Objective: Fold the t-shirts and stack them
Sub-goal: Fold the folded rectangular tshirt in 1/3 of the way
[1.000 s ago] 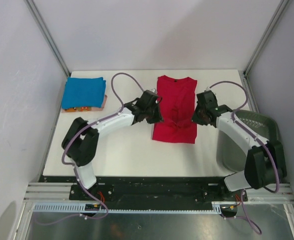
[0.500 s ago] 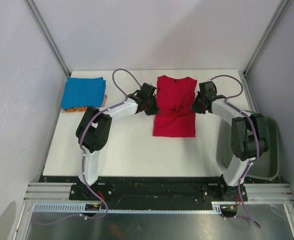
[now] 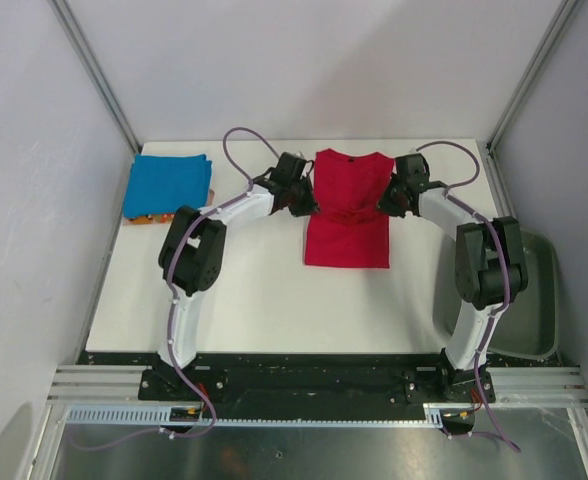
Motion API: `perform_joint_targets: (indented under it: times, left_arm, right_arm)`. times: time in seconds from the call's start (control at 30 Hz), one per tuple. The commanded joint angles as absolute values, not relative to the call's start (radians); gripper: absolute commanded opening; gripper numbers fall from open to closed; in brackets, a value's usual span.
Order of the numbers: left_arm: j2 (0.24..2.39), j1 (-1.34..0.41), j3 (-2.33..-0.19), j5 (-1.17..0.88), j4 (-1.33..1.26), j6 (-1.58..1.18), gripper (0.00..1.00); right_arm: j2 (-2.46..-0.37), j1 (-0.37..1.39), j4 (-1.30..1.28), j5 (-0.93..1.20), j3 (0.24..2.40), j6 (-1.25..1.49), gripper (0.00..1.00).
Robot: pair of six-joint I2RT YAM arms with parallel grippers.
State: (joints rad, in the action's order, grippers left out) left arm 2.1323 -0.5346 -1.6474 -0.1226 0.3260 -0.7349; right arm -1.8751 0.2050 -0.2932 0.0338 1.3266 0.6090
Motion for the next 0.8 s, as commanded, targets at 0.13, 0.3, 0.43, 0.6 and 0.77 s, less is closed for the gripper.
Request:
perform_joint_targets:
  times: [0.13,0.3,0.43,0.6,0.77]
  left_arm:
    - [2.207,-0.507,-1.758,-0.212,0.312,-0.677,0.0]
    - [2.218,-0.497,-1.778,-0.227,0.312,-0.659,0.11]
    - [2.206,-0.487,-1.8,-0.237,0.312,-0.62,0.44]
    - [2.11,-0.472,-1.77,-0.225,0.312,-0.535,0.64]
    - [2.001,-0.471,-1.649,-0.195,0.312,-0.516,0.58]
  right_arm:
    - [-1.913,0.186,-0.301,0.013,1.385,0.619,0.0]
    - [-1.921,0.178,-0.319,0.001,1.385,0.616,0.17]
    - [-1.898,0.176,-0.32,0.0,1.392,0.597,0.39]
    - [-1.821,0.192,-0.382,-0.067,1.408,0.55,0.49]
    - [-1.762,0.284,-0.46,-0.176,1.403,0.507,0.48]
